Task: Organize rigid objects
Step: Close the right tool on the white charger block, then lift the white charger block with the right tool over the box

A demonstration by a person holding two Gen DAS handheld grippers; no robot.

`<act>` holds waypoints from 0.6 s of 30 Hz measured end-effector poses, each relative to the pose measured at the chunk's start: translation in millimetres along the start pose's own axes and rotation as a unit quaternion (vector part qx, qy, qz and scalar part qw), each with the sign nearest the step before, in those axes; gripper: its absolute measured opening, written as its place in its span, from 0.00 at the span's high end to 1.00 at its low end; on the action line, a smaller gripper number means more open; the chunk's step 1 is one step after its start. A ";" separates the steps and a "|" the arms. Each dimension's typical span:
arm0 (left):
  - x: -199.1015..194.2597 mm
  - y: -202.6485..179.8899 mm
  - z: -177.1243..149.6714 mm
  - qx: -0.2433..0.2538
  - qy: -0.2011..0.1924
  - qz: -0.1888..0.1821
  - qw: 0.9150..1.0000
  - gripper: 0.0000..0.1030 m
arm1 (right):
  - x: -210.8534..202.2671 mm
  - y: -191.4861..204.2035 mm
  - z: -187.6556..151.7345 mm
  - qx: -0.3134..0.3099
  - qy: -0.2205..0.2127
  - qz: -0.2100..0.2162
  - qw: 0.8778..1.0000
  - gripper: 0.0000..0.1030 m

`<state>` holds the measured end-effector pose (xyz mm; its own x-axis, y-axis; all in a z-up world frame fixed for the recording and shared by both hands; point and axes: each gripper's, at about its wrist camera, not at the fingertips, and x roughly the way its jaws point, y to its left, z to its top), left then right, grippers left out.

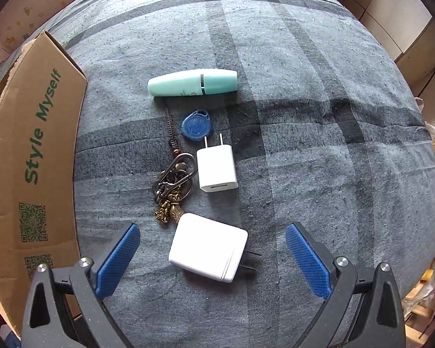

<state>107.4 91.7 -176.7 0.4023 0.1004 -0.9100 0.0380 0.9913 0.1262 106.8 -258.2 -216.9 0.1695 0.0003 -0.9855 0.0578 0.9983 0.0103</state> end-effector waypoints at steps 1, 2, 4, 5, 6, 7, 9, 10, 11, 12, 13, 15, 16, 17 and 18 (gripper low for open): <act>-0.4 0.0 0.2 -0.001 0.000 -0.001 1.000 0.81 | 3.0 -0.5 -0.2 0.001 0.003 0.001 1.000 0.00; -0.6 -0.3 0.4 0.000 0.000 0.000 1.000 0.81 | 5.5 -0.7 -0.5 0.001 0.006 0.000 1.000 0.00; -0.4 -1.2 0.8 0.004 0.001 0.003 1.000 0.81 | 9.7 -0.9 -2.5 0.001 0.010 -0.001 1.000 0.00; 0.1 -1.4 1.0 0.005 0.001 0.004 1.000 0.81 | 11.0 -1.1 -2.7 0.002 0.012 0.000 1.000 0.01; 0.2 -1.8 1.1 0.004 0.002 0.003 1.000 0.81 | 12.1 -1.3 -2.9 0.003 0.013 0.000 1.000 0.01; -0.1 -2.4 1.2 0.003 0.001 0.003 1.000 0.82 | 12.8 -4.9 -6.8 0.004 0.015 0.000 1.000 0.01; -0.3 -2.6 1.3 0.003 0.001 0.003 1.000 0.81 | 14.6 -5.2 -7.5 0.005 0.017 0.001 1.000 0.03; -0.4 -2.5 1.2 0.003 0.001 0.003 1.000 0.82 | 14.9 -5.1 -8.0 0.005 0.018 0.000 1.000 0.06; -0.5 -2.4 1.1 0.003 0.001 0.002 1.000 0.82 | 16.1 -4.5 -7.4 0.005 0.019 0.000 1.000 0.11; -0.7 -2.4 1.1 0.003 0.000 0.002 1.000 0.82 | 17.4 -4.4 -6.6 0.005 0.020 0.000 1.000 0.14; -0.6 -2.6 1.1 0.003 0.001 0.002 1.000 0.82 | 17.6 -4.3 -6.2 0.005 0.020 -0.002 1.000 0.20; -0.9 -2.3 0.7 0.004 0.000 0.001 1.000 0.82 | 19.9 -2.7 -5.4 -0.002 0.027 -0.008 1.000 0.33; -0.9 -1.9 0.8 0.003 0.000 0.000 1.000 0.82 | 21.2 -1.7 -4.8 -0.003 0.029 -0.004 1.000 0.42; -0.8 -1.6 0.9 0.002 0.001 -0.001 1.000 0.82 | 20.7 -1.2 -5.1 -0.004 0.028 -0.005 1.000 0.42; -0.7 -1.3 0.9 0.001 0.000 -0.002 1.000 0.82 | 19.6 -0.2 -5.5 -0.005 0.025 -0.007 1.000 0.42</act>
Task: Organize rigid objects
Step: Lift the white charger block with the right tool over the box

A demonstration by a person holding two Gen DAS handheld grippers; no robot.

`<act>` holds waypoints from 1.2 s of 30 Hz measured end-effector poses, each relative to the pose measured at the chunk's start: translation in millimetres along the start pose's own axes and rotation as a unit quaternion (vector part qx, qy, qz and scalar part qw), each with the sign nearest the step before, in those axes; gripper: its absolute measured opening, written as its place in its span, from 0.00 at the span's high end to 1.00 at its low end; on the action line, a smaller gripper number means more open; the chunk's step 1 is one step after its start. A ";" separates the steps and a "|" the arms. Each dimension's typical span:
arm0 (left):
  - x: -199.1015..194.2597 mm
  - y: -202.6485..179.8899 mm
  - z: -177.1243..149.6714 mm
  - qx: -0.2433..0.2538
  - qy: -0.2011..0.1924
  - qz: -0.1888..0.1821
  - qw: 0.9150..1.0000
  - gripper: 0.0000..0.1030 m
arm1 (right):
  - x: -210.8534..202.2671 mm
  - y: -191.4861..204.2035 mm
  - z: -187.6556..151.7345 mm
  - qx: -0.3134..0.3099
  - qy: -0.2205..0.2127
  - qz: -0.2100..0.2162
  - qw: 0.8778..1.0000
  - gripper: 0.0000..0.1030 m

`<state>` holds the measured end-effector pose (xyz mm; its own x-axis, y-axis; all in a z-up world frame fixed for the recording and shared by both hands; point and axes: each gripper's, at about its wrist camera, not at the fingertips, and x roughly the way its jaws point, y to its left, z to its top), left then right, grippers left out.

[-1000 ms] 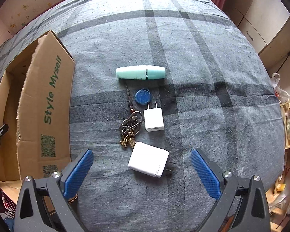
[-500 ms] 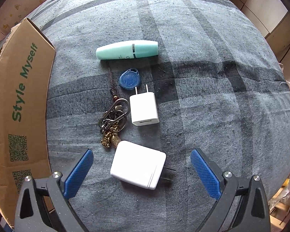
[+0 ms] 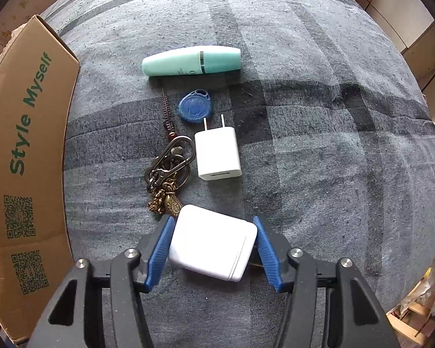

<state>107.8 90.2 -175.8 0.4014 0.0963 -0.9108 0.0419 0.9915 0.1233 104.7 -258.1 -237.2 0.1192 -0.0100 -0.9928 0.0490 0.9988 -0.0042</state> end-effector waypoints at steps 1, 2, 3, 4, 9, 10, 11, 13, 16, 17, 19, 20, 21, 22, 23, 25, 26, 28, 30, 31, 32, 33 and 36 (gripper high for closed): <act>0.0 0.4 -0.1 -0.001 0.000 -0.001 1.000 0.83 | -2.3 1.3 -1.3 -0.002 -0.002 -0.002 1.000 0.42; -0.1 0.6 -0.3 -0.001 -0.001 -0.002 1.000 0.83 | -3.4 2.2 -2.1 -0.006 -0.002 -0.004 1.000 0.42; -0.3 0.5 -0.4 -0.001 -0.001 -0.002 1.000 0.83 | -4.4 3.2 -3.2 -0.009 -0.002 -0.005 1.000 0.42; 0.0 1.0 -0.7 -0.001 -0.001 -0.002 1.000 0.83 | -5.4 3.6 -3.8 -0.010 -0.003 -0.006 1.000 0.42; -0.1 1.0 -0.8 0.000 -0.001 -0.003 1.000 0.83 | -14.6 4.9 -5.0 -0.011 -0.010 -0.005 1.000 0.43; -0.2 0.8 -0.8 0.000 -0.002 -0.003 1.000 0.83 | -17.2 5.4 -5.4 -0.012 -0.012 -0.004 1.000 0.43; -0.1 0.5 -0.7 0.001 -0.002 -0.002 1.000 0.83 | -20.8 7.2 -6.2 -0.013 -0.014 -0.004 1.000 0.43; -0.2 0.0 -1.0 0.001 -0.002 -0.001 1.000 0.83 | -27.2 9.4 -8.0 -0.016 -0.019 -0.003 1.000 0.43; -0.2 -0.2 -1.2 0.002 -0.002 -0.001 1.000 0.84 | -34.9 12.4 -7.4 -0.016 -0.025 -0.002 1.000 0.43; -0.3 -0.2 -1.3 0.002 -0.002 -0.002 1.000 0.84 | -37.0 13.3 -7.5 -0.016 -0.027 -0.002 1.000 0.43; -0.7 -0.5 -1.1 0.003 -0.002 -0.002 1.000 0.84 | -41.0 15.6 -7.4 -0.018 -0.030 -0.003 0.999 0.43; -0.8 -0.9 -1.1 0.004 -0.002 -0.002 1.000 0.85 | -43.6 17.1 -6.6 -0.020 -0.032 -0.003 0.999 0.43; -0.7 -1.3 -1.2 0.005 -0.002 -0.001 1.000 0.85 | -46.8 18.5 -5.3 -0.020 -0.034 -0.003 0.999 0.43; -0.4 -1.9 -1.5 0.007 -0.003 0.000 1.000 0.85 | -50.0 21.6 -2.2 -0.022 -0.036 -0.003 0.999 0.43; 0.2 -2.2 -2.2 0.009 -0.003 0.002 1.000 0.85 | -53.4 22.8 -2.0 -0.024 -0.039 -0.003 0.999 0.43; -0.2 -2.1 -2.8 0.008 -0.004 0.001 1.000 0.85 | -62.0 22.1 0.7 -0.029 -0.045 -0.004 0.999 0.43; -0.8 -2.1 -2.5 0.007 -0.005 -0.001 1.000 0.85 | -67.0 21.0 2.9 -0.031 -0.047 -0.004 0.998 0.43; -1.5 -2.2 -1.9 0.007 -0.004 -0.002 1.000 0.86 | -74.2 19.8 6.3 -0.035 -0.053 -0.002 0.998 0.43; -1.7 -2.6 -1.6 0.008 -0.003 -0.001 1.000 0.86 | -83.9 20.3 8.6 -0.041 -0.060 -0.002 0.997 0.43; -1.7 -2.2 -1.6 0.007 -0.003 -0.002 1.000 0.86 | -88.5 22.4 9.6 -0.043 -0.064 -0.002 0.997 0.43; -1.8 -1.8 -1.4 0.006 -0.003 -0.003 1.000 0.86 | -92.1 23.9 11.7 -0.046 -0.067 -0.002 0.997 0.43; -1.7 -1.2 -1.3 0.005 -0.003 -0.005 1.000 0.86 | -95.8 24.9 12.7 -0.048 -0.071 -0.001 0.996 0.43; -1.1 -0.9 -1.2 0.006 -0.003 -0.004 1.000 0.86 | -105.4 31.9 17.9 -0.056 -0.079 0.000 0.995 0.43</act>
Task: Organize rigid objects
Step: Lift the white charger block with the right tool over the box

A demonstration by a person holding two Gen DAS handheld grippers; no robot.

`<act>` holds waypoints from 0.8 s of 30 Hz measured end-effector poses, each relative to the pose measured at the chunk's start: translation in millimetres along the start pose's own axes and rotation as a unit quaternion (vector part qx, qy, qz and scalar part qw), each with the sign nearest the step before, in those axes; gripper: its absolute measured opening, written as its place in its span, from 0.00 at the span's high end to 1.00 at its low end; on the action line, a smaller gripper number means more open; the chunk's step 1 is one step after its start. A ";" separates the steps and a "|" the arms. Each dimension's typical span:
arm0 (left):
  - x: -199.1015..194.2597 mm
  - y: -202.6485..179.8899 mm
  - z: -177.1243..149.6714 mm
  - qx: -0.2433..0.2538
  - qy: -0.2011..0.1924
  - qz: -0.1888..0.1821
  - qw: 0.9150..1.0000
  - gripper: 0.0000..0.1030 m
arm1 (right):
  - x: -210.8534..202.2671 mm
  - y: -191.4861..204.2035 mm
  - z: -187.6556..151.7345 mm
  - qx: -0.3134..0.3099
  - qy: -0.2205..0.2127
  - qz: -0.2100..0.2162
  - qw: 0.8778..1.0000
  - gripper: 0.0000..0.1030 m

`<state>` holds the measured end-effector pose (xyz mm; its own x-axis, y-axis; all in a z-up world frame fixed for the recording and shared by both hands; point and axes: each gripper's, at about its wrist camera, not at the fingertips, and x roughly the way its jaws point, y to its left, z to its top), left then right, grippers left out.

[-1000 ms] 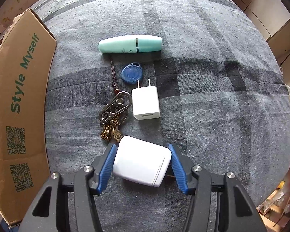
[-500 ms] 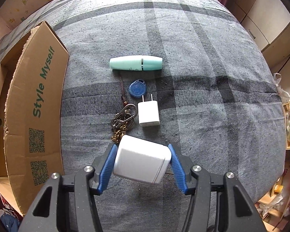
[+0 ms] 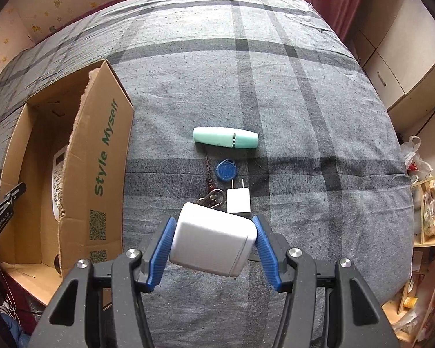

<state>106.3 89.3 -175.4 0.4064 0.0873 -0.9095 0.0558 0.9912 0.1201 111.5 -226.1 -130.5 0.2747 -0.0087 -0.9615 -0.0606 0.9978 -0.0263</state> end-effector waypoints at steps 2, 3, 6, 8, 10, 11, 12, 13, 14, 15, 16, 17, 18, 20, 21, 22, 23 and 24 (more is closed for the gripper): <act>0.5 1.1 0.1 -0.001 0.000 -0.001 1.000 0.86 | -6.4 4.3 4.2 -0.005 -0.006 0.001 1.000 0.43; 0.6 1.4 0.0 -0.002 0.000 -0.002 1.000 0.86 | -9.3 6.7 6.5 -0.008 -0.009 0.001 1.000 0.43; 1.1 1.4 -0.1 -0.001 0.000 -0.001 1.000 0.86 | -19.2 14.3 11.4 -0.017 -0.018 0.002 1.000 0.43; 1.2 1.5 -0.1 -0.001 0.000 -0.002 1.000 0.86 | -25.1 20.2 15.1 -0.023 -0.024 0.004 0.999 0.43; 1.5 2.4 -0.2 -0.002 0.000 -0.004 1.000 0.86 | -31.1 27.0 19.0 -0.031 -0.030 0.005 0.999 0.43; 1.5 2.5 -0.3 -0.002 0.000 -0.005 1.000 0.86 | -34.1 30.6 21.0 -0.036 -0.033 0.006 0.999 0.43; 1.5 2.4 -0.3 -0.002 0.000 -0.005 1.000 0.86 | -37.0 33.9 23.1 -0.039 -0.036 0.007 0.999 0.43; 1.5 2.1 -0.3 -0.002 0.000 -0.004 1.000 0.86 | -39.8 37.5 25.1 -0.042 -0.040 0.009 0.998 0.43; 1.5 3.2 -0.2 -0.002 0.000 -0.005 1.000 0.86 | -42.3 41.2 26.6 -0.046 -0.043 0.011 0.998 0.43; 1.7 3.6 -0.2 -0.001 0.000 -0.005 1.000 0.86 | -44.5 45.1 28.0 -0.050 -0.045 0.013 0.998 0.43; 1.9 4.1 -0.1 -0.002 0.000 -0.005 1.000 0.86 | -46.8 48.6 29.5 -0.053 -0.048 0.015 0.997 0.43; 2.1 4.7 0.0 -0.002 0.001 -0.006 1.000 0.86 | -49.0 52.5 30.9 -0.057 -0.051 0.017 0.997 0.43; 2.2 5.3 0.0 -0.003 0.001 -0.008 1.000 0.86 | -51.1 56.5 32.1 -0.060 -0.053 0.019 0.997 0.43; 2.7 6.4 -0.2 -0.005 0.000 -0.010 1.000 0.86 | -54.3 64.4 34.7 -0.067 -0.057 0.023 0.996 0.43; 3.1 7.0 -0.4 -0.006 0.000 -0.011 1.000 0.86 | -55.5 68.4 35.9 -0.071 -0.058 0.025 0.995 0.43; 3.5 7.5 -0.5 -0.006 0.000 -0.012 1.000 0.86 | -56.7 72.4 37.0 -0.075 -0.060 0.026 0.995 0.43; 4.0 8.2 -1.0 -0.007 0.000 -0.013 1.000 0.86 | -57.7 76.4 38.0 -0.078 -0.062 0.027 0.995 0.43; 4.1 8.7 -1.0 -0.007 0.000 -0.014 1.000 0.86 | -58.6 80.4 38.7 -0.082 -0.063 0.029 0.994 0.43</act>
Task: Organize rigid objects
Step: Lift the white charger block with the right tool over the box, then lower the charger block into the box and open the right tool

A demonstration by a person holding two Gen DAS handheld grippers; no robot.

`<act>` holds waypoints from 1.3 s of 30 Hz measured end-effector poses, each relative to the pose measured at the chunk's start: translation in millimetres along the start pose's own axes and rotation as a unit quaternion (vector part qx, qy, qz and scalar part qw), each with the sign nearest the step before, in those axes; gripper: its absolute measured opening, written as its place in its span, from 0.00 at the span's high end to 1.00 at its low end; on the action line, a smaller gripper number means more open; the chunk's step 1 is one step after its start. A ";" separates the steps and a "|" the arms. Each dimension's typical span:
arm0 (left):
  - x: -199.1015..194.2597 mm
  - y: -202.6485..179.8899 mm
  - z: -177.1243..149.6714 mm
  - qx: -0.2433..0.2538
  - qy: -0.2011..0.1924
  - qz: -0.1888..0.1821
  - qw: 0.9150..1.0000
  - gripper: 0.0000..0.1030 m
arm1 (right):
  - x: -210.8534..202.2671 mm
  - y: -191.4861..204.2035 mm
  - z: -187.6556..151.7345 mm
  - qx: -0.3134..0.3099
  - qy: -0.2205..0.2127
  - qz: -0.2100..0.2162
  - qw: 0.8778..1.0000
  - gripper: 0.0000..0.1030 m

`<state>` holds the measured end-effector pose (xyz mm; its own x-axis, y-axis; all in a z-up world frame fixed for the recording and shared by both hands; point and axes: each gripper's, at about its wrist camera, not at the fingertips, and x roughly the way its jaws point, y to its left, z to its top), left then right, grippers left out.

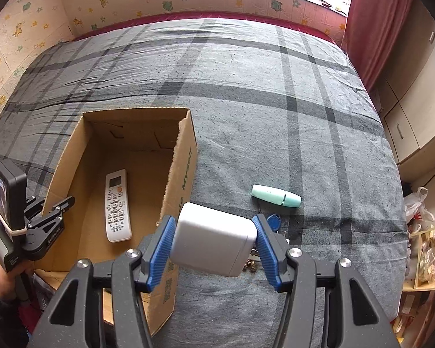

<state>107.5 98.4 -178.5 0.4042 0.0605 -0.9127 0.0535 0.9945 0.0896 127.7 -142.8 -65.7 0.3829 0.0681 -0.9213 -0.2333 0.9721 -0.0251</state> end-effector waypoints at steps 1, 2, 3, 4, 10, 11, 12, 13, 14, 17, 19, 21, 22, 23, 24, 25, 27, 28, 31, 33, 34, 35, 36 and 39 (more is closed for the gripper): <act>-0.1 0.3 0.2 0.000 0.000 0.000 1.000 0.86 | -0.5 4.0 1.6 -0.004 -0.001 0.002 1.000 0.43; 0.0 0.6 0.1 0.000 0.000 -0.001 1.000 0.86 | -1.0 8.2 3.1 -0.008 -0.002 0.004 1.000 0.43; 0.1 0.9 0.2 0.000 0.000 -0.001 1.000 0.86 | -1.3 12.1 4.3 -0.012 -0.003 0.006 1.000 0.43; 0.2 1.2 0.2 0.000 0.000 -0.001 1.000 0.86 | -1.6 16.2 5.6 -0.015 -0.004 0.008 1.000 0.43; 0.1 2.7 -0.1 -0.004 0.000 -0.007 1.000 0.86 | -1.7 40.8 11.5 -0.037 -0.008 0.021 0.999 0.43; 0.1 2.7 0.0 -0.004 0.000 -0.007 1.000 0.86 | -1.2 45.2 11.9 -0.041 -0.008 0.024 0.999 0.43; 0.1 2.1 0.2 -0.003 0.000 -0.007 1.000 0.86 | -0.7 49.5 12.1 -0.045 -0.008 0.026 0.999 0.43; 0.0 2.5 0.2 -0.003 0.000 -0.006 1.000 0.86 | 0.1 53.3 12.4 -0.048 -0.007 0.028 0.998 0.43; 0.1 2.8 0.0 -0.003 0.000 -0.006 1.000 0.86 | 1.0 57.5 12.7 -0.052 -0.006 0.030 0.998 0.43; 0.5 3.4 0.3 -0.003 0.000 -0.007 1.000 0.86 | 4.0 70.2 12.8 -0.065 -0.004 0.037 0.997 0.43; 0.5 3.4 0.0 -0.004 0.000 -0.009 1.000 0.86 | 6.9 78.0 12.6 -0.072 -0.002 0.041 0.997 0.43; 0.5 3.7 -0.1 -0.006 0.000 -0.011 1.000 0.86 | 10.6 85.4 11.6 -0.080 0.001 0.045 0.996 0.43; 1.2 4.5 0.1 -0.006 0.001 -0.012 1.000 0.86 | 12.9 88.9 11.0 -0.083 0.004 0.047 0.995 0.43; 1.5 4.8 0.3 -0.007 0.001 -0.012 1.000 0.86 | 15.5 92.1 10.4 -0.086 0.006 0.048 0.995 0.43; 1.6 5.0 0.4 -0.007 0.001 -0.013 1.000 0.86 | 18.1 95.2 9.7 -0.088 0.009 0.050 0.995 0.43; 1.6 5.1 0.5 -0.008 0.001 -0.014 1.000 0.86 | 21.1 98.4 8.9 -0.091 0.012 0.052 0.994 0.43; 1.7 4.9 0.7 -0.007 0.001 -0.014 1.000 0.86 | 26.8 104.7 5.9 -0.096 0.018 0.055 0.994 0.43; 1.8 4.9 0.6 -0.007 0.001 -0.014 1.000 0.86 | 29.6 107.4 4.0 -0.099 0.021 0.056 0.993 0.43; 2.4 6.2 0.7 -0.009 0.002 -0.016 1.000 0.85 | 40.2 116.6 -2.3 -0.109 0.031 0.061 0.992 0.43; 2.4 6.8 0.6 -0.010 0.001 -0.017 1.000 0.85 | 48.7 120.6 -6.4 -0.113 0.040 0.062 0.991 0.43; 2.4 6.7 0.6 -0.010 0.001 -0.017 1.000 0.85 | 53.0 122.2 -8.8 -0.115 0.045 0.062 0.990 0.43; 2.2 7.1 0.4 -0.009 0.001 -0.017 1.000 0.85 | 57.3 123.6 -11.1 -0.117 0.050 0.062 0.990 0.43; 2.3 7.1 0.5 -0.010 0.001 -0.017 1.000 0.85 | 61.1 124.9 -13.4 -0.118 0.054 0.063 0.990 0.43; 2.4 7.3 0.4 -0.010 0.001 -0.018 1.000 0.85 | 73.9 128.7 -19.7 -0.122 0.066 0.061 0.989 0.43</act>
<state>109.2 105.7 -179.9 0.3997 0.0251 -0.9163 0.0494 0.9976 0.0489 108.4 -17.0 -144.6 0.2232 0.1360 -0.9653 -0.4845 0.8747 0.0112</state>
